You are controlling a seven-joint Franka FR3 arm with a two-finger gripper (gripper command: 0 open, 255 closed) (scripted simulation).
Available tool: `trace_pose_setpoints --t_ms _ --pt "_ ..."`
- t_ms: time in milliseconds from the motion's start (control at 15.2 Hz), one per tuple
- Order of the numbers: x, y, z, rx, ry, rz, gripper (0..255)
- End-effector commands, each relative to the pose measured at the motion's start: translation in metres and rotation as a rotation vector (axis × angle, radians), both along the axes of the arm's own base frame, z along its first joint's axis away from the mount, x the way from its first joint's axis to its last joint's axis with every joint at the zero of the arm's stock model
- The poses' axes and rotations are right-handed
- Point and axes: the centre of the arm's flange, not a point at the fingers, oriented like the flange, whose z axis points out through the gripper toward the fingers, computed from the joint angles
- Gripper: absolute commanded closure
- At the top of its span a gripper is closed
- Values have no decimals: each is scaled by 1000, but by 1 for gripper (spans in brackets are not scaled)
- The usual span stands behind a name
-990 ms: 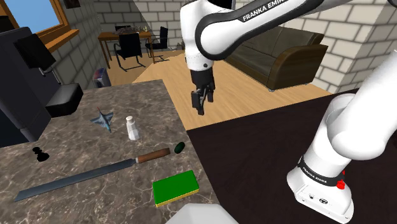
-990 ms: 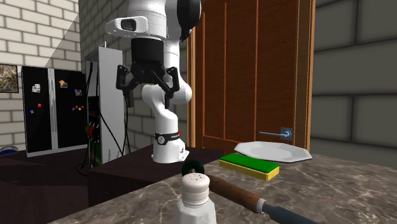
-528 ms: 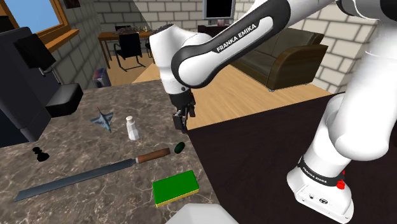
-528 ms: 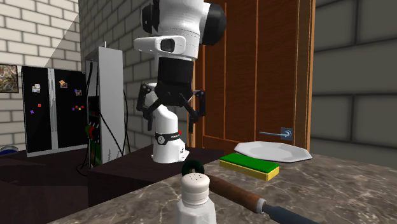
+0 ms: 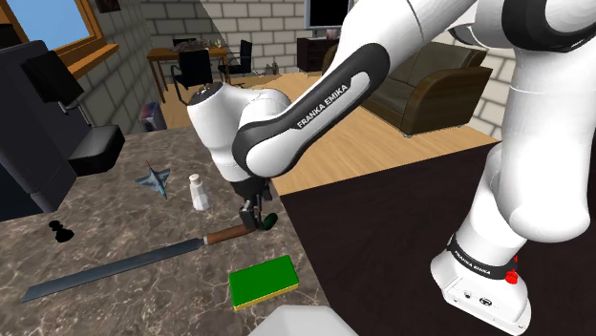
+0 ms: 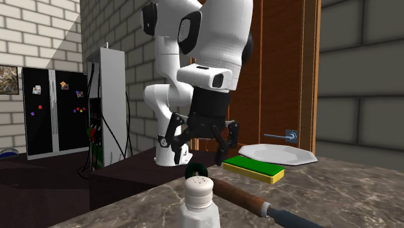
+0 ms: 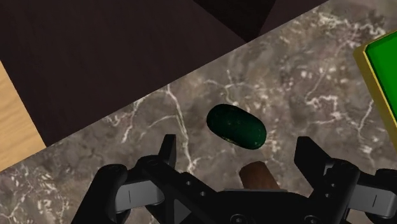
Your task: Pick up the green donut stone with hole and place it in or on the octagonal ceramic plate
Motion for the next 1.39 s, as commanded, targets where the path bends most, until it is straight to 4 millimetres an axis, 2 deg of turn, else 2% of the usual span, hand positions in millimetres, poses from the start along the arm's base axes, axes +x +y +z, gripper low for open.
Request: trace_pose_setpoints --t_ms 0,330,792,858,1320 --pt "-1 0 -10 -2 -1 5 0" --pt "-2 -5 -33 -2 -1 5 0" --pt "-2 -5 -33 -2 -1 5 0" --pt "-2 -5 -33 -2 -1 5 255" --pt "-2 -5 -33 -2 -1 5 255"
